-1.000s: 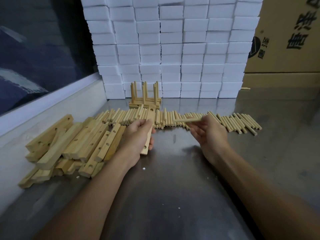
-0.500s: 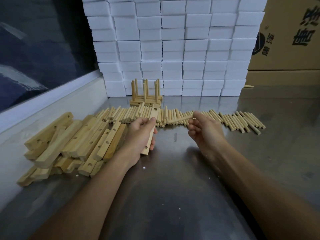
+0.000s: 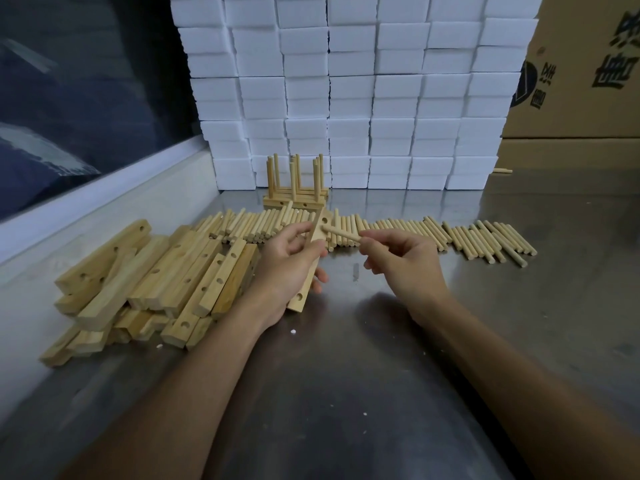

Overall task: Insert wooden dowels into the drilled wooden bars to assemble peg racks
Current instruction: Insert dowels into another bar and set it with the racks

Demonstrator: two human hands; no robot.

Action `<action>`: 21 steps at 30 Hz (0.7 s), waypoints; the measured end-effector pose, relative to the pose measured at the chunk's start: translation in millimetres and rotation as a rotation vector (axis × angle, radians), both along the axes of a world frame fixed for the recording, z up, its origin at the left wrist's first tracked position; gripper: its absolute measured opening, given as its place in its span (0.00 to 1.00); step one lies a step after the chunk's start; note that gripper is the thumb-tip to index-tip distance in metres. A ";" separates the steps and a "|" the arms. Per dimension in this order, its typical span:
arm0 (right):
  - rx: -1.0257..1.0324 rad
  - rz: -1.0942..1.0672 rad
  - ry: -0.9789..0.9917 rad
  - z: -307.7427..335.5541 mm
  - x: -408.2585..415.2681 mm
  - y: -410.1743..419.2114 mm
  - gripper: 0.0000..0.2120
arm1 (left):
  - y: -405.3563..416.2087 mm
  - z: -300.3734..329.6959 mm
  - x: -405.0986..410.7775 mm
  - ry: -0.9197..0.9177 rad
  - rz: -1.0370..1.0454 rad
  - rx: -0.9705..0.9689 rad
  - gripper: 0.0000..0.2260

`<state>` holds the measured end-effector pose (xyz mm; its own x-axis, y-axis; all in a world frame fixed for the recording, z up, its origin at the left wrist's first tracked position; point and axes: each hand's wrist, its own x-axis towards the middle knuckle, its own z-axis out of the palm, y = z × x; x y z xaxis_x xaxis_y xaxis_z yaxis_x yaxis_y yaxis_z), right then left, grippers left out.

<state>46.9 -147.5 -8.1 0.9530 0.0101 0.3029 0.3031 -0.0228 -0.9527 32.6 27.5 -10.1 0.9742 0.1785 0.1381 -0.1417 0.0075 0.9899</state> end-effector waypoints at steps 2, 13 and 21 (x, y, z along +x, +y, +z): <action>-0.006 -0.022 -0.003 -0.2 1.9 -2.0 0.05 | -0.5 0.5 -0.2 -0.005 0.001 0.000 0.13; -0.394 -0.052 -0.245 -5.3 5.9 -9.4 0.05 | 1.3 3.0 -3.3 -0.004 0.002 0.085 0.07; -0.767 -0.134 -0.691 2.1 3.0 -8.8 0.06 | -10.0 5.7 -9.8 -0.021 0.040 0.240 0.08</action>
